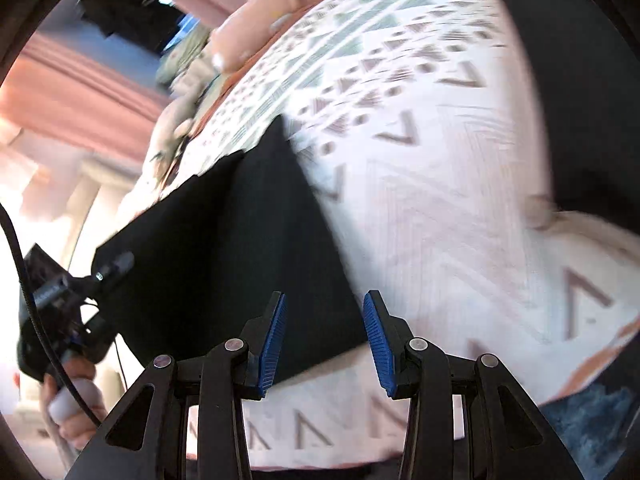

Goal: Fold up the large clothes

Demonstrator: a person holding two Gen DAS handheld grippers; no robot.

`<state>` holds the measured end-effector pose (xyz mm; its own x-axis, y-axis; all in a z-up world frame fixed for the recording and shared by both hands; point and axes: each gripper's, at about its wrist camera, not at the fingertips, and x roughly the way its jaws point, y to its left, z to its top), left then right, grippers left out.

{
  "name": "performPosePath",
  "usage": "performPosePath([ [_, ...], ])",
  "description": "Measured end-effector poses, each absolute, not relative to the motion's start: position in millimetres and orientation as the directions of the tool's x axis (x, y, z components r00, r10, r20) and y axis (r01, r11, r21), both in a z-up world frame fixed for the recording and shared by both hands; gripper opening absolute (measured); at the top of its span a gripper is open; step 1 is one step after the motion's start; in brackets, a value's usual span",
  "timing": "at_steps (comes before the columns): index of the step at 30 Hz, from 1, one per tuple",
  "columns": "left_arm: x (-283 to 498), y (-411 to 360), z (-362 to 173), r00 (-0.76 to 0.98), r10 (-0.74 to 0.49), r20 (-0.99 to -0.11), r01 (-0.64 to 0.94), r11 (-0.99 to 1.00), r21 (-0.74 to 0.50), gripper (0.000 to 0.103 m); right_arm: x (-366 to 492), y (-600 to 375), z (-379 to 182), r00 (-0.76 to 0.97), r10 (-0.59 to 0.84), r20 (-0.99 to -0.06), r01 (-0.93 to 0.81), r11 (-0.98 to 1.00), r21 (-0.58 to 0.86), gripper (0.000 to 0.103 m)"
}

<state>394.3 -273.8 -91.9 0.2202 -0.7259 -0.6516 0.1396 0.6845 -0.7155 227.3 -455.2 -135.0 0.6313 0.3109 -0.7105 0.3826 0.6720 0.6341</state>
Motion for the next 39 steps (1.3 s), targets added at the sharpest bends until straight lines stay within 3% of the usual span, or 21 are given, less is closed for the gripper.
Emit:
performPosePath([
  [9, 379, -312, -107, 0.136, -0.731, -0.668, 0.168, 0.682, -0.712, 0.012, 214, -479, -135, 0.643, 0.309, -0.701, 0.402, 0.642, 0.652, 0.041],
  [11, 376, -317, -104, 0.138, -0.743, -0.655, 0.181, 0.669, -0.721, 0.02, 215, -478, -138, 0.64, 0.325, -0.696, 0.39, 0.643, 0.659, 0.041],
  [13, 375, -318, -100, 0.124, -0.787, -0.604, 0.189, 0.616, -0.764, 0.052, 216, -475, -138, 0.638, 0.34, -0.691, 0.379, 0.643, 0.666, 0.041],
  [15, 379, -314, -93, 0.1, -0.825, -0.556, 0.207, 0.564, -0.8, 0.069, 218, -472, -137, 0.639, 0.347, -0.687, 0.371, 0.643, 0.67, 0.051],
  [16, 380, -316, -86, 0.105, -0.827, -0.552, 0.224, 0.561, -0.797, 0.073, 219, -471, -135, 0.644, 0.345, -0.683, 0.368, 0.643, 0.671, 0.062],
  [17, 380, -312, -81, 0.121, -0.821, -0.558, 0.242, 0.569, -0.786, 0.073, 221, -469, -134, 0.649, 0.344, -0.679, 0.364, 0.643, 0.674, 0.068],
  [19, 380, -301, -69, 0.166, -0.804, -0.571, 0.27, 0.594, -0.757, 0.075, 224, -463, -129, 0.66, 0.358, -0.661, 0.341, 0.64, 0.688, 0.07],
  [23, 384, -268, -60, 0.219, -0.784, -0.581, 0.253, 0.62, -0.742, 0.075, 235, -445, -119, 0.662, 0.386, -0.643, 0.285, 0.663, 0.692, 0.071],
  [34, 385, -163, -75, 0.392, -0.586, -0.71, 0.102, 0.794, -0.599, 0.075, 278, -400, -122, 0.643, 0.378, -0.666, 0.24, 0.726, 0.644, 0.072],
  [36, 382, -148, -85, 0.403, -0.55, -0.731, 0.07, 0.815, -0.575, 0.075, 287, -395, -123, 0.64, 0.363, -0.677, 0.242, 0.741, 0.626, 0.061],
  [37, 381, -142, -90, 0.406, -0.537, -0.74, 0.057, 0.823, -0.566, 0.075, 291, -393, -124, 0.633, 0.355, -0.688, 0.246, 0.75, 0.614, 0.039],
  [38, 380, -133, -92, 0.405, -0.528, -0.746, 0.048, 0.827, -0.56, 0.075, 294, -391, -125, 0.626, 0.356, -0.693, 0.243, 0.756, 0.608, 0.024],
  [39, 379, -130, -97, 0.399, -0.521, -0.754, 0.04, 0.832, -0.553, 0.075, 295, -391, -125, 0.625, 0.367, -0.689, 0.234, 0.754, 0.614, 0.02],
])
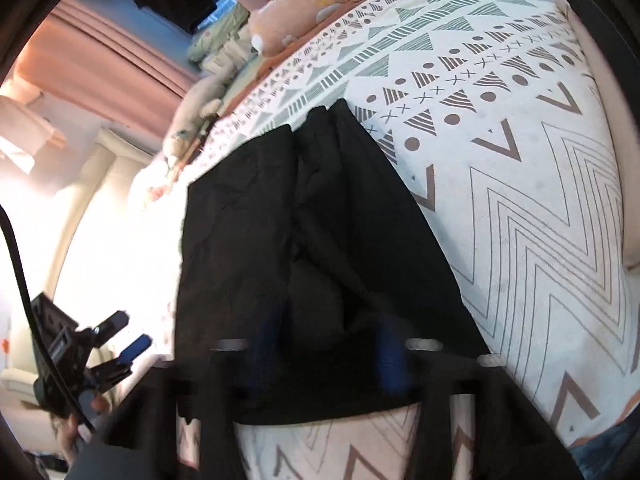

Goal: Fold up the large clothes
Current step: 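Open the left gripper and release the folded side, then press the folded jacket flat with both open grippers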

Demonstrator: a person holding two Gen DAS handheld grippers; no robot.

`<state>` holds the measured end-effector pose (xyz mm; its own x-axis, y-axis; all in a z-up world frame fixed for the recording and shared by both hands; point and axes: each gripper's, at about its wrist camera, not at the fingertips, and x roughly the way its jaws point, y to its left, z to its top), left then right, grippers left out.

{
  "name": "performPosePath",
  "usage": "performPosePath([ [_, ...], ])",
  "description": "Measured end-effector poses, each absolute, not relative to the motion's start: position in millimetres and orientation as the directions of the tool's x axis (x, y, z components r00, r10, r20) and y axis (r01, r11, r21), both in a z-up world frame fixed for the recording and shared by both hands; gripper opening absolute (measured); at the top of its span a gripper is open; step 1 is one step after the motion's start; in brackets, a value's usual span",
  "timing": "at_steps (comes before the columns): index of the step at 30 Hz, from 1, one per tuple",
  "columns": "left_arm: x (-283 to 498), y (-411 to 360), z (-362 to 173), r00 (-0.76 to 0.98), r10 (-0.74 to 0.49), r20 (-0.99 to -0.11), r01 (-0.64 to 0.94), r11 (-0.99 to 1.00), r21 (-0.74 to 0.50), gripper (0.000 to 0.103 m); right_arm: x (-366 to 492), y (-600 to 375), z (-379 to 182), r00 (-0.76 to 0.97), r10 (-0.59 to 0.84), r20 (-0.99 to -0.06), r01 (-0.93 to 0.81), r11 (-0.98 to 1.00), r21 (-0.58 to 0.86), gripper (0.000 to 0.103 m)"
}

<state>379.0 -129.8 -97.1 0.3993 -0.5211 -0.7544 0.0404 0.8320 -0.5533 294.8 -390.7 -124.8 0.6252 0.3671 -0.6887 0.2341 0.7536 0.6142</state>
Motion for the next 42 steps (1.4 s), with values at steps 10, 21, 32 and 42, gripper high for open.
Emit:
performPosePath([
  [10, 376, -149, -128, 0.305, -0.554, -0.774, 0.075, 0.825, -0.56, 0.037, 260, -413, -111, 0.693, 0.346, -0.632, 0.222, 0.732, 0.644, 0.011],
  [21, 369, -161, -137, 0.283, -0.532, -0.798, 0.108, 0.844, -0.525, 0.04, 254, -440, -159, 0.616, 0.394, -0.682, 0.306, 0.678, 0.668, 0.014],
  [32, 396, -156, -138, 0.313, -0.523, -0.792, 0.061, 0.844, -0.533, 0.071, 293, -468, -130, 0.608, 0.393, -0.69, 0.243, 0.735, 0.633, 0.071],
  [42, 436, -155, -144, 0.331, -0.502, -0.799, 0.052, 0.855, -0.515, 0.071, 367, -463, -140, 0.513, 0.496, -0.7, 0.16, 0.746, 0.646, 0.078],
])
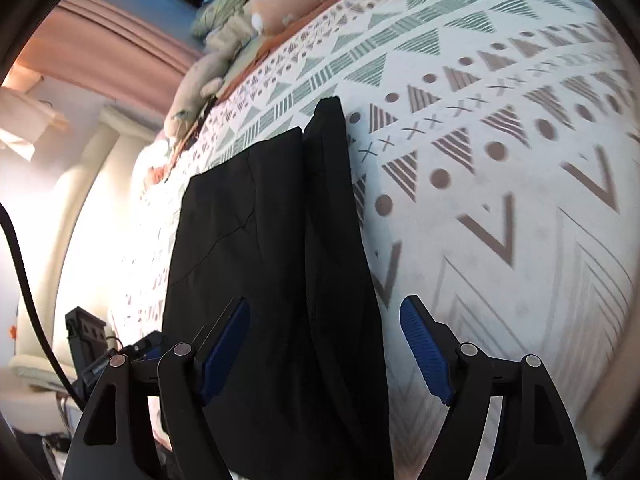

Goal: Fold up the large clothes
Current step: 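Press the folded jacket flat with both open grippers, then grasp the end of the folded black jacket with both grippers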

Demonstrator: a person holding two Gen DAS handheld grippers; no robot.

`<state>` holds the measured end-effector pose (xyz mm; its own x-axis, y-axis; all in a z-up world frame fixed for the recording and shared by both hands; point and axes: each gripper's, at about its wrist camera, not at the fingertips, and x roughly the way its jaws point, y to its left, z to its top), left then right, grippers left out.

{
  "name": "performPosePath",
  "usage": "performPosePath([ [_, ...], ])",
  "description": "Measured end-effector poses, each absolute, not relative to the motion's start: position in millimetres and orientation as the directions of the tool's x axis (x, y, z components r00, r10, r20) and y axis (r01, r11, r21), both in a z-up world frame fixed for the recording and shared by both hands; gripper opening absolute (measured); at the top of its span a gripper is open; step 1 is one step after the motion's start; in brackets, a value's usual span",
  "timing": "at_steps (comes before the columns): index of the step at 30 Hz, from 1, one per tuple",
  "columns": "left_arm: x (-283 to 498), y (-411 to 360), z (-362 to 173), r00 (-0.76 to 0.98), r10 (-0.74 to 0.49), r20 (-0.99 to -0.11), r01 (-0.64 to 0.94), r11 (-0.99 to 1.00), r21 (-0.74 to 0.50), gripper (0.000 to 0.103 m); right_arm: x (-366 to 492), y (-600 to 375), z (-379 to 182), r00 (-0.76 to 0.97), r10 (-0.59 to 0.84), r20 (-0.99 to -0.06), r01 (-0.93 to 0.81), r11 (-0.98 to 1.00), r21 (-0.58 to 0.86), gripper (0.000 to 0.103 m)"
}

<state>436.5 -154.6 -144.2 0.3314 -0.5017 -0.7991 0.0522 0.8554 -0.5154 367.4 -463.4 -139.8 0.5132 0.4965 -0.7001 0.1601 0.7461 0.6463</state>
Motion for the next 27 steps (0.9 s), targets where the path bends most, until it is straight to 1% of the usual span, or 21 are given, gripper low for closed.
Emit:
performPosePath([
  [2, 448, -157, -145, 0.335, -0.492, -0.804, 0.055, 0.862, -0.505, 0.071, 381, -465, -146, 0.489, 0.539, -0.686, 0.14, 0.727, 0.672, 0.078],
  [8, 481, -169, -150, 0.343, -0.47, -0.813, 0.063, 0.875, -0.479, 0.071, 415, -466, -169, 0.42, 0.601, -0.68, 0.124, 0.705, 0.698, 0.078],
  [10, 490, -176, -149, 0.345, -0.464, -0.816, 0.085, 0.881, -0.465, 0.07, 426, -463, -176, 0.403, 0.633, -0.661, 0.104, 0.686, 0.72, 0.078],
  [11, 494, -179, -149, 0.346, -0.467, -0.814, 0.095, 0.88, -0.465, 0.068, 431, -462, -178, 0.396, 0.648, -0.651, 0.091, 0.678, 0.73, 0.078],
  [13, 504, -183, -150, 0.34, -0.473, -0.813, 0.11, 0.878, -0.465, 0.062, 441, -461, -181, 0.386, 0.676, -0.628, 0.069, 0.658, 0.75, 0.078],
  [16, 518, -187, -152, 0.336, -0.462, -0.821, 0.111, 0.885, -0.452, 0.06, 458, -460, -184, 0.372, 0.699, -0.611, 0.057, 0.639, 0.767, 0.077],
  [22, 540, -189, -160, 0.325, -0.452, -0.831, 0.093, 0.889, -0.447, 0.06, 490, -447, -188, 0.33, 0.717, -0.614, 0.041, 0.639, 0.768, 0.069],
  [27, 555, -190, -167, 0.3, -0.444, -0.845, 0.059, 0.892, -0.448, 0.06, 510, -439, -191, 0.313, 0.727, -0.611, 0.043, 0.632, 0.774, 0.063],
])
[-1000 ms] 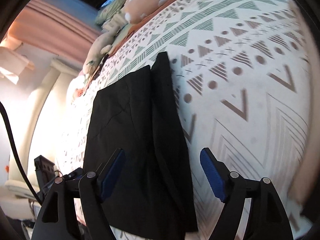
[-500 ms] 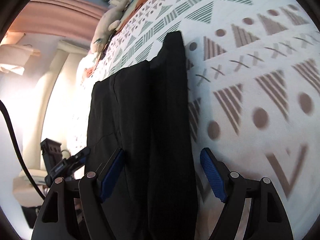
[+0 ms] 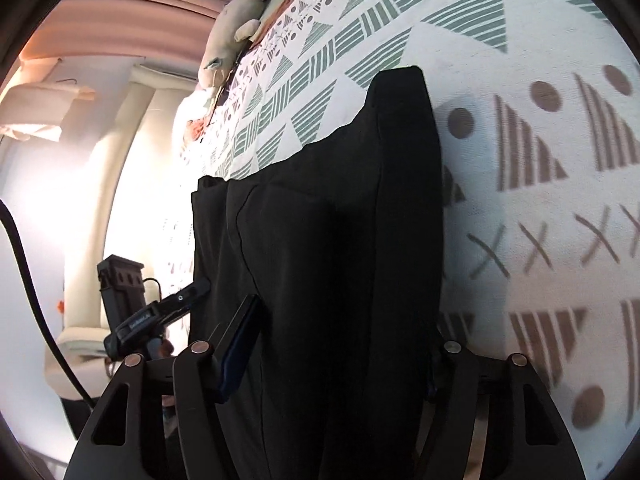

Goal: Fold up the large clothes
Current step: 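Grasp the end of the folded black jacket with both grippers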

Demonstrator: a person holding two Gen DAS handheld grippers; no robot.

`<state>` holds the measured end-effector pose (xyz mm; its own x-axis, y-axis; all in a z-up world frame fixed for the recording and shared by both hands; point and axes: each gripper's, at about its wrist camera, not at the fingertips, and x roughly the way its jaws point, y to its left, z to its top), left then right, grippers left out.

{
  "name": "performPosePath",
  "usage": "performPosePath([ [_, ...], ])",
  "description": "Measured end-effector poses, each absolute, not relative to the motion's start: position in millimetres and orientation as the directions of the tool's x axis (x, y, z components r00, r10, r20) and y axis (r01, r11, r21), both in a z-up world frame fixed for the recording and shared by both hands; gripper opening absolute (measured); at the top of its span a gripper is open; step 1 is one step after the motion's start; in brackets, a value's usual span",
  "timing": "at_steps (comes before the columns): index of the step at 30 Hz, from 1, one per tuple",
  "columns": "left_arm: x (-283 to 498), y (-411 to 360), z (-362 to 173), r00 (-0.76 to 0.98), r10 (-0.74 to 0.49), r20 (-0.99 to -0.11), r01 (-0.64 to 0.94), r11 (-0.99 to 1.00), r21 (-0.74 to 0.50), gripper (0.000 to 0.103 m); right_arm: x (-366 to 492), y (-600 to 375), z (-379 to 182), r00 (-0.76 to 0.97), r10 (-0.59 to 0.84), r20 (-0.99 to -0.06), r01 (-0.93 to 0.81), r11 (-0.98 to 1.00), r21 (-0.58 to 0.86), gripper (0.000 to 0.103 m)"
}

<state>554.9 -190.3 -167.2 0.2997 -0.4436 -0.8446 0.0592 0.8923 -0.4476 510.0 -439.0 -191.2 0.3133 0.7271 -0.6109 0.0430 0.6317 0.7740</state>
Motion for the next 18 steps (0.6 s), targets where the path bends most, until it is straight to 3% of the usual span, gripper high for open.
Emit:
performPosePath([
  [4, 555, -193, -165, 0.314, -0.435, -0.844, 0.04, 0.894, -0.446, 0.051, 512, -433, -192, 0.302, 0.728, -0.615, 0.033, 0.637, 0.77, 0.031],
  [7, 549, -195, -155, 0.339, -0.421, -0.841, 0.049, 0.901, -0.431, 0.04, 504, -427, -173, 0.347, 0.689, -0.636, -0.004, 0.679, 0.734, 0.021],
  [10, 542, -197, -141, 0.362, -0.42, -0.832, 0.071, 0.902, -0.425, 0.03, 495, -423, -153, 0.385, 0.658, -0.647, -0.034, 0.711, 0.702, 0.018],
  [18, 508, -190, -95, 0.449, -0.463, -0.764, 0.121, 0.879, -0.462, 0.024, 459, -416, -99, 0.495, 0.575, -0.652, -0.047, 0.767, 0.64, 0.016],
])
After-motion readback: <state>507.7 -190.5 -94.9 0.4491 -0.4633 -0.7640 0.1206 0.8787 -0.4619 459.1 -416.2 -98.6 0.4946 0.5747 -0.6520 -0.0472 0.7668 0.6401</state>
